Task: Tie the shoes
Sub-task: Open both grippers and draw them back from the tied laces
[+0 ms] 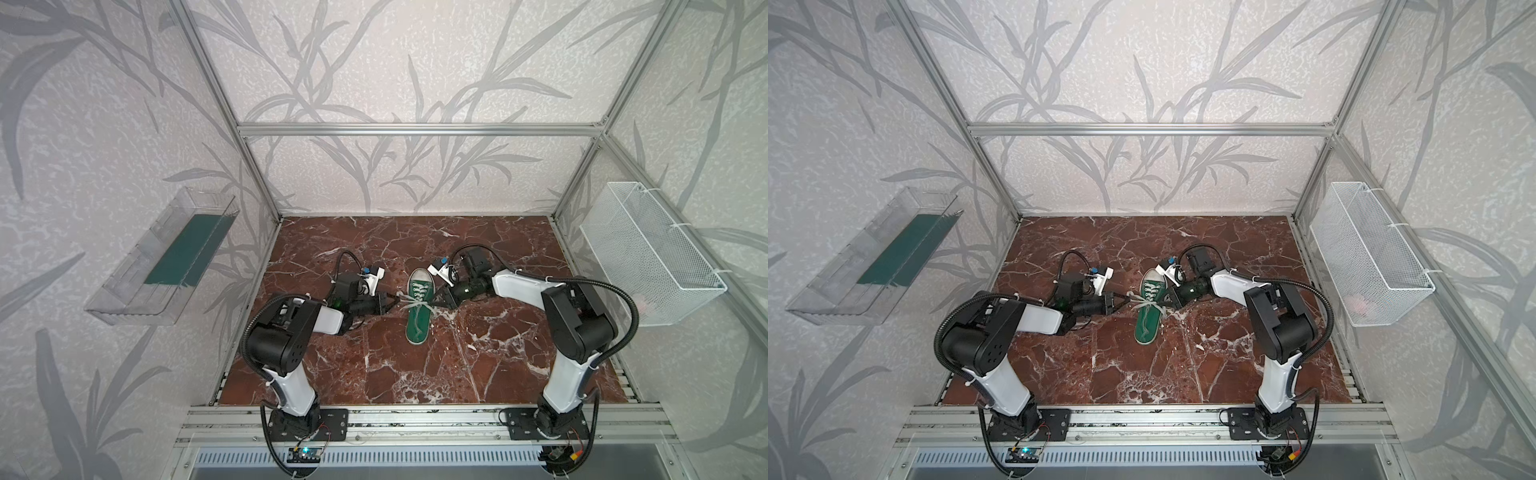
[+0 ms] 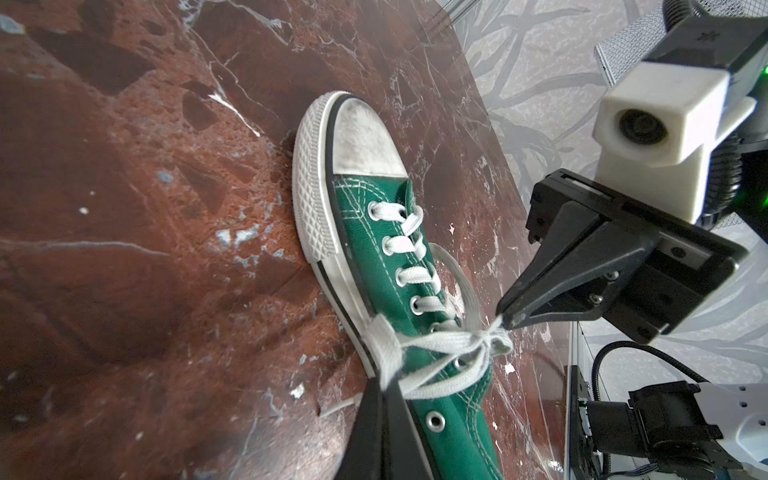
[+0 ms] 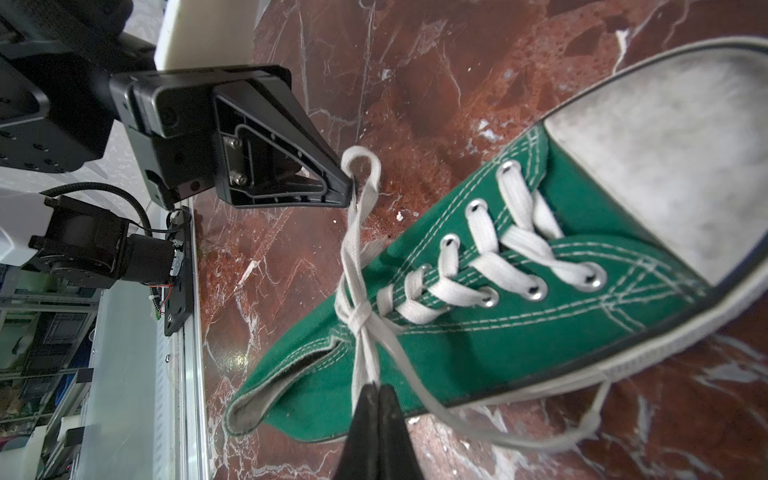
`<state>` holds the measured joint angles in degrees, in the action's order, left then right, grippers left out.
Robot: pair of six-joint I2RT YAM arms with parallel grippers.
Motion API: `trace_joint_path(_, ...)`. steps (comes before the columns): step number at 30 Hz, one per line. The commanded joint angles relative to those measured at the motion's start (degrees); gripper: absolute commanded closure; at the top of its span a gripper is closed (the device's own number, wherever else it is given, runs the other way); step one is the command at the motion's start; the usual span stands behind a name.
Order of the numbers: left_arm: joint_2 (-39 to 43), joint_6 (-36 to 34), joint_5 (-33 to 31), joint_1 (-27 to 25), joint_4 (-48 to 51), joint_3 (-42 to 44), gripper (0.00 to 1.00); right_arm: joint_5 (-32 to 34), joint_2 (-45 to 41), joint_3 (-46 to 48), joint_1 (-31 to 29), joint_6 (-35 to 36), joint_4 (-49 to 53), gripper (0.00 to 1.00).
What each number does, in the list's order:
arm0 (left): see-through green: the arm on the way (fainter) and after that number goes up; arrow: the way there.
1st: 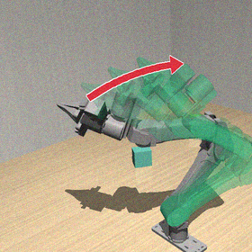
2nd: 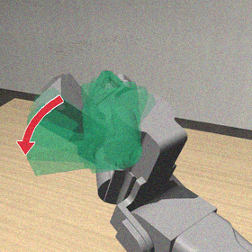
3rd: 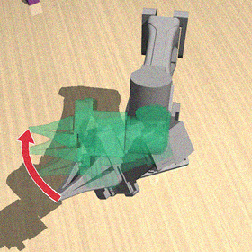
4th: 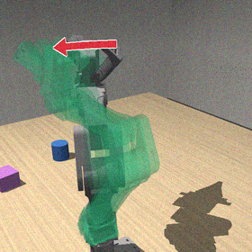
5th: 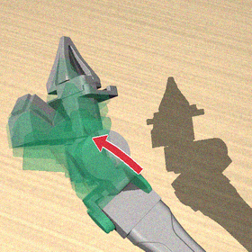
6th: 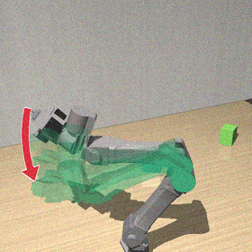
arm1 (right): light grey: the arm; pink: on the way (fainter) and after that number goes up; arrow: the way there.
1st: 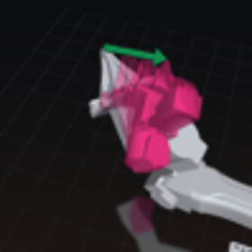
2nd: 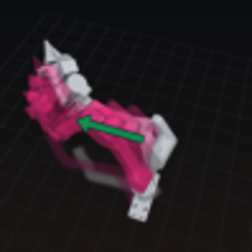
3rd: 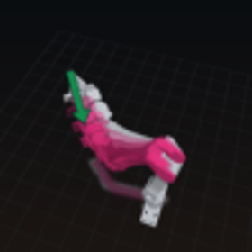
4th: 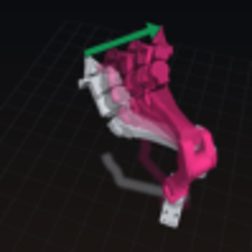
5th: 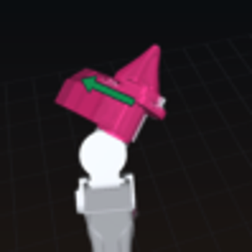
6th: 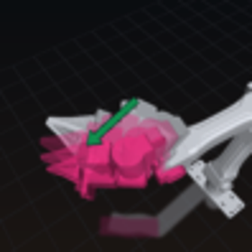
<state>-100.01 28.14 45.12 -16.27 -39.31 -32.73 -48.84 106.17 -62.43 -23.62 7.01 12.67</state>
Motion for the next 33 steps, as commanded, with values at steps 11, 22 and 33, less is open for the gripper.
trace_joint_path(11, -0.85, 4.94, 1.35, 2.55, -7.47, 1.47, 0.66, -2.47, -2.24, -0.32, 1.4, -4.51, 4.16, 0.61)
trace_joint_path(22, 15.05, -5.85, -11.62, 3.58, 16.45, 0.69, 0.32, 6.33, -14.3, 8.43, 1.39, -20.43, 1.96, 0.32)
trace_joint_path(33, 21.84, -13.71, -19.47, 4.21, 34.59, -5.11, 0.25, 8.44, -11.0, 16.2, 1.21, -40.64, -19.49, 0.29)
